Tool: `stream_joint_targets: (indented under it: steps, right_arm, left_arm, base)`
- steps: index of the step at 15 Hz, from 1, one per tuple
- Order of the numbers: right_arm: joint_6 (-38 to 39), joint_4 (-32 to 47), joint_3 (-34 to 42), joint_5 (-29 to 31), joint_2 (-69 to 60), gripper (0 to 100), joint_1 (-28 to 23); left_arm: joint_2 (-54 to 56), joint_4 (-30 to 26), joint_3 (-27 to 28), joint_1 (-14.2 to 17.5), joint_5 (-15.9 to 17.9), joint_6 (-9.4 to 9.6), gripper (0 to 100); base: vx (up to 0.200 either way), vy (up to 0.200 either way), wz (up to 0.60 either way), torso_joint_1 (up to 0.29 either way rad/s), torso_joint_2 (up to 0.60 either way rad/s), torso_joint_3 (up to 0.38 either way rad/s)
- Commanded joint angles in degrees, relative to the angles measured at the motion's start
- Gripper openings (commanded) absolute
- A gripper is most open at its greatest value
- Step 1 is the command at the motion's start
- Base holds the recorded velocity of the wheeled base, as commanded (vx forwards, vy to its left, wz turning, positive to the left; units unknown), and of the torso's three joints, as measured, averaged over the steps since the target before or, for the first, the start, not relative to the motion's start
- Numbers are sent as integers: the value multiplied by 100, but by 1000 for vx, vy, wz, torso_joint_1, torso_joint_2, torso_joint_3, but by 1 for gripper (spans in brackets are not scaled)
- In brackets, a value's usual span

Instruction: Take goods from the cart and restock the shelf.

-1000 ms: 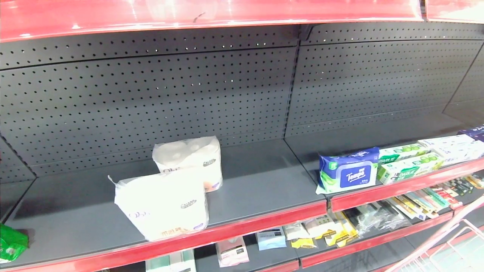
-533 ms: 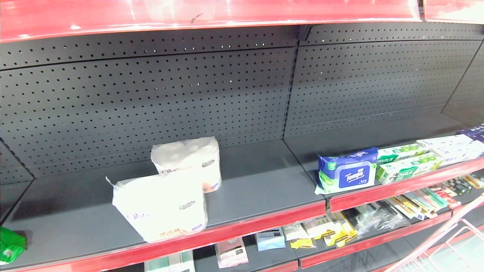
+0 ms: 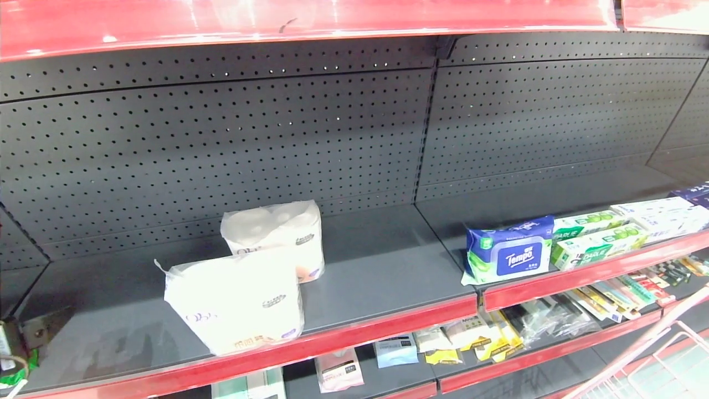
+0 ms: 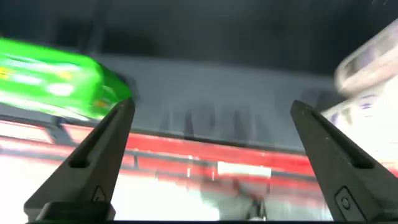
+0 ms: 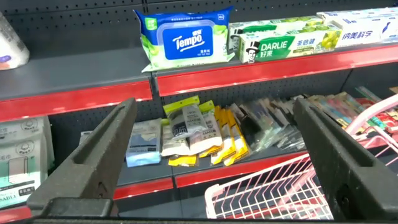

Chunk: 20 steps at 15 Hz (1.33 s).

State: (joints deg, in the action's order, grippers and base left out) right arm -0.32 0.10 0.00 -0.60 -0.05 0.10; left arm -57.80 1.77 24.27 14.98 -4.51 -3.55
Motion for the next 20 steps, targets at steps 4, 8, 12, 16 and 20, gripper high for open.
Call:
stream_joint_targets:
  steps: [4, 8, 12, 16, 20]
  right_arm:
    - [-3, -1, 0, -2, 5, 100, -1]
    - [-3, -1, 0, -2, 5, 100, 8]
    - [5, -1, 0, -2, 5, 100, -1]
    - [5, -1, 0, -2, 5, 100, -1]
    - [5, -1, 0, -2, 5, 100, 8]
  left_arm:
    - [-1876, 438, -54, -496, 47, 47, 100]
    - [-2632, 860, -63, -646, 38, 56, 100]
    - [-3036, 1238, -107, -813, 82, 30, 100]
    - [-3176, 1238, -107, -1155, 161, 30, 100]
    - [-3361, 1265, -63, -1173, 266, 21, 100]
  base:
    - [0, 0, 0, 0, 0, 0]
    - [0, 0, 0, 0, 0, 0]
    - [0, 0, 0, 0, 0, 0]
    - [0, 0, 0, 0, 0, 0]
    - [0, 0, 0, 0, 0, 0]
